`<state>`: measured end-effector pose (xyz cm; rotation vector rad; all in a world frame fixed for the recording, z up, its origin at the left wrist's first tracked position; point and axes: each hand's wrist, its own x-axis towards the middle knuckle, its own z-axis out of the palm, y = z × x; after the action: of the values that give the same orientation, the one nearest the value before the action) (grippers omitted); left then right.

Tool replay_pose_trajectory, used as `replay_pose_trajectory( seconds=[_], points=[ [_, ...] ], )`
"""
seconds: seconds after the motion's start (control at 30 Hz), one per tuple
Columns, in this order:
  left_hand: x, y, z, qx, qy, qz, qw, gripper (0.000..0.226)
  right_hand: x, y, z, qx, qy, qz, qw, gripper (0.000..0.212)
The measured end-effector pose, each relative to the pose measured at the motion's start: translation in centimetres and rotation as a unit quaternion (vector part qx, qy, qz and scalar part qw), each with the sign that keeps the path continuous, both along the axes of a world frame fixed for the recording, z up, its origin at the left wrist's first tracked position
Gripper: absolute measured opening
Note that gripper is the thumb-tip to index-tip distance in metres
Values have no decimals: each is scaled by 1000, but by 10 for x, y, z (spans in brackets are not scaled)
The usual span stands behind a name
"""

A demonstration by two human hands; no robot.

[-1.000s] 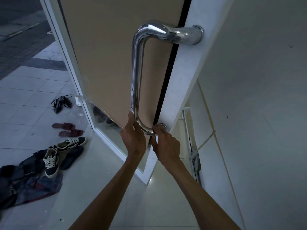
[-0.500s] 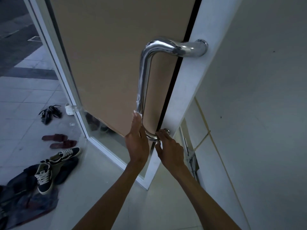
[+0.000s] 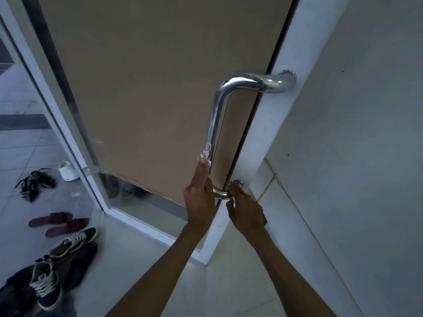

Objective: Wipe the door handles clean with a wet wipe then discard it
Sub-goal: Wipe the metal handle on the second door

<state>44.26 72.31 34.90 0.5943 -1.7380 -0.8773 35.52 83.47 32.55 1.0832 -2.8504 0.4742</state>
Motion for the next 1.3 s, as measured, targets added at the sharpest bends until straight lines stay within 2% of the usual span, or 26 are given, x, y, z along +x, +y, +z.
replay_pose_trajectory(
  seconds=[0.1, 0.33, 0.43, 0.53, 0.6, 0.67, 0.73, 0.9, 1.03, 1.13, 1.3],
  points=[
    [9, -6, -1, 50, -1, -59, 997, 37, 12, -5, 6, 5, -17, -22, 1000, 51],
    [36, -32, 3, 38, -82, -103, 991, 32, 30, -21, 16, 21, -40, -56, 997, 48],
    [48, -43, 0, 41, -123, -97, 987, 28, 47, -27, 24, -59, 6, -63, 996, 32],
    [59, -54, 5, 125, -166, -122, 970, 22, 66, -30, 25, -164, 111, 13, 980, 24],
    [60, -64, 10, 211, -167, -175, 947, 20, 71, -33, 20, -189, 178, 100, 961, 26],
    [61, -70, 22, 334, -141, -222, 905, 16, 71, -37, 18, -187, 189, 148, 953, 33],
    [62, -73, 34, 392, -135, -242, 877, 10, 68, -40, 20, -195, 197, 142, 950, 37],
    [63, -86, 56, 414, -144, -284, 853, 6, 61, -49, 37, -243, 259, 146, 923, 24],
    [60, -93, 69, 389, -139, -310, 856, 12, 57, -49, 55, -289, 272, 138, 907, 19],
    [58, -98, 72, 375, -135, -299, 867, 17, 61, -48, 65, -328, 248, 136, 901, 28],
    [52, -109, 74, 327, -147, -290, 887, 18, 56, -48, 78, -324, 248, 106, 907, 36]
  ],
)
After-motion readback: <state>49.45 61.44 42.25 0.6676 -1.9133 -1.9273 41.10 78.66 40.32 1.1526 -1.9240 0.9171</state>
